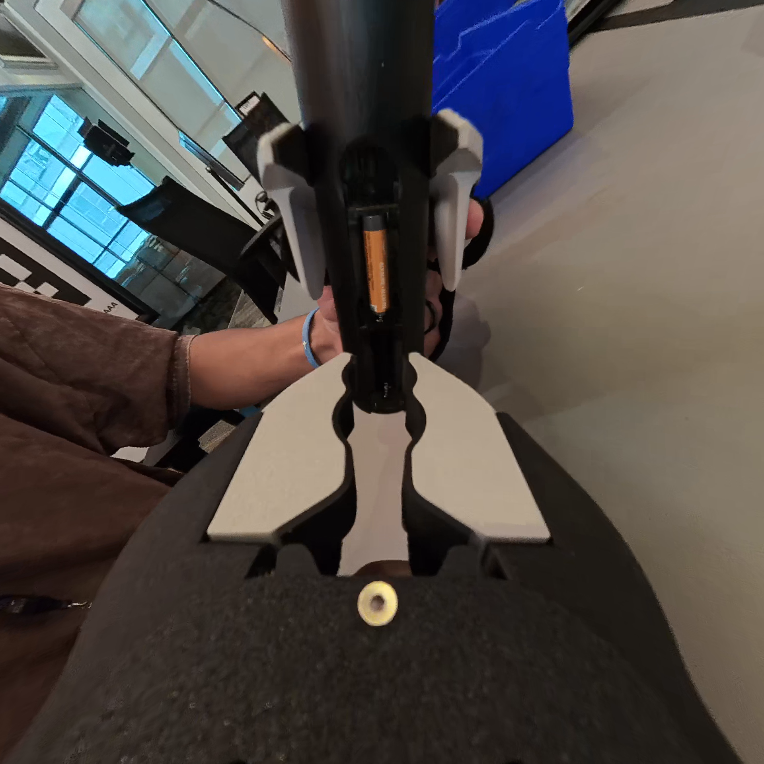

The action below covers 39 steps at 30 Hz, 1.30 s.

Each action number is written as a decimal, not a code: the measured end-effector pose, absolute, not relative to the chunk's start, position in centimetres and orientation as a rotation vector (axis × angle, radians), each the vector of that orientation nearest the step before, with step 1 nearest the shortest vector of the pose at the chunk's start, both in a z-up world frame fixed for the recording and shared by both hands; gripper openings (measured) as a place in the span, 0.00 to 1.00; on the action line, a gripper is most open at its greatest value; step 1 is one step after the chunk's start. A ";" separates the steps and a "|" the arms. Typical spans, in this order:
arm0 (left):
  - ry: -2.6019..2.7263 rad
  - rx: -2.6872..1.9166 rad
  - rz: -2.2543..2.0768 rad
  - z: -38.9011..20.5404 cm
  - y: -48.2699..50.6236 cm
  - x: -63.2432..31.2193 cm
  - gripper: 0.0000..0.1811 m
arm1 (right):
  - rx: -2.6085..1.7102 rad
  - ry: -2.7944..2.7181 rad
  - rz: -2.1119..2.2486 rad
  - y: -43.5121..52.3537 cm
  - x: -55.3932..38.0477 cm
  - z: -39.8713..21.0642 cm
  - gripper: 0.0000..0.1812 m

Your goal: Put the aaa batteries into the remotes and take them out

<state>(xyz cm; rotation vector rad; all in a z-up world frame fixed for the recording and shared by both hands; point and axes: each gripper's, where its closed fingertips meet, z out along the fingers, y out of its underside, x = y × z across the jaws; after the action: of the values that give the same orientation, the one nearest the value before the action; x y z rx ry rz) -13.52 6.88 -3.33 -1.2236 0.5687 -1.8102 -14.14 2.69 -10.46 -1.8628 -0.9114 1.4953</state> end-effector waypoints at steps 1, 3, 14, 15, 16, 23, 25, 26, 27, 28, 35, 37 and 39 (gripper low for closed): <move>0.572 -1.222 -1.804 -3.2 6.9 -13.6 0.28 | -1.867 -0.916 1.452 2.9 -13.6 -10.3 0.12; 0.558 -1.212 -1.797 -3.0 7.1 -14.0 0.28 | -1.862 -0.928 1.342 3.1 -12.8 -10.0 0.15; 0.605 -1.187 -1.812 -1.7 6.2 -13.4 0.28 | -1.905 -1.051 1.225 1.2 -16.9 -12.1 0.26; 0.612 -1.192 -1.804 -1.7 6.2 -13.6 0.28 | -1.904 -1.070 1.225 1.1 -16.4 -12.0 0.26; 0.611 -1.194 -1.799 -1.7 6.1 -13.9 0.28 | -1.899 -1.084 1.215 1.1 -15.9 -11.9 0.26; 0.654 -1.247 -1.754 -3.2 4.8 -15.1 0.29 | -1.852 -1.123 1.227 1.1 -11.7 -9.5 0.25; 0.649 -1.239 -1.734 -3.0 4.4 -15.2 0.29 | -1.841 -1.141 1.238 0.9 -11.7 -9.4 0.25; 0.657 -1.247 -1.724 -3.0 4.3 -15.2 0.29 | -1.843 -1.153 1.239 0.8 -11.8 -9.5 0.25; 0.669 -1.258 -1.719 -3.0 4.2 -15.1 0.29 | -1.849 -1.169 1.238 0.7 -11.9 -9.7 0.25; 0.680 -1.263 -1.716 -3.0 4.2 -15.1 0.29 | -1.848 -1.180 1.237 0.6 -12.0 -9.9 0.25; 0.800 -1.365 -1.652 -5.1 3.6 -13.9 0.33 | -1.825 -1.134 1.306 0.8 -11.5 -9.3 0.25; 0.873 -1.402 -1.612 -6.2 2.9 -13.0 0.33 | -1.824 -1.148 1.307 0.8 -11.7 -9.6 0.25; 0.925 -1.431 -1.591 -7.0 2.3 -12.1 0.33 | -1.814 -1.138 1.324 0.7 -12.0 -9.5 0.25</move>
<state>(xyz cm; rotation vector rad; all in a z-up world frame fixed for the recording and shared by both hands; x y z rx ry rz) -12.06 2.30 -7.00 -1.4315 0.9249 -1.5908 -12.02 0.75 -9.49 -1.8137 -1.1382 1.3239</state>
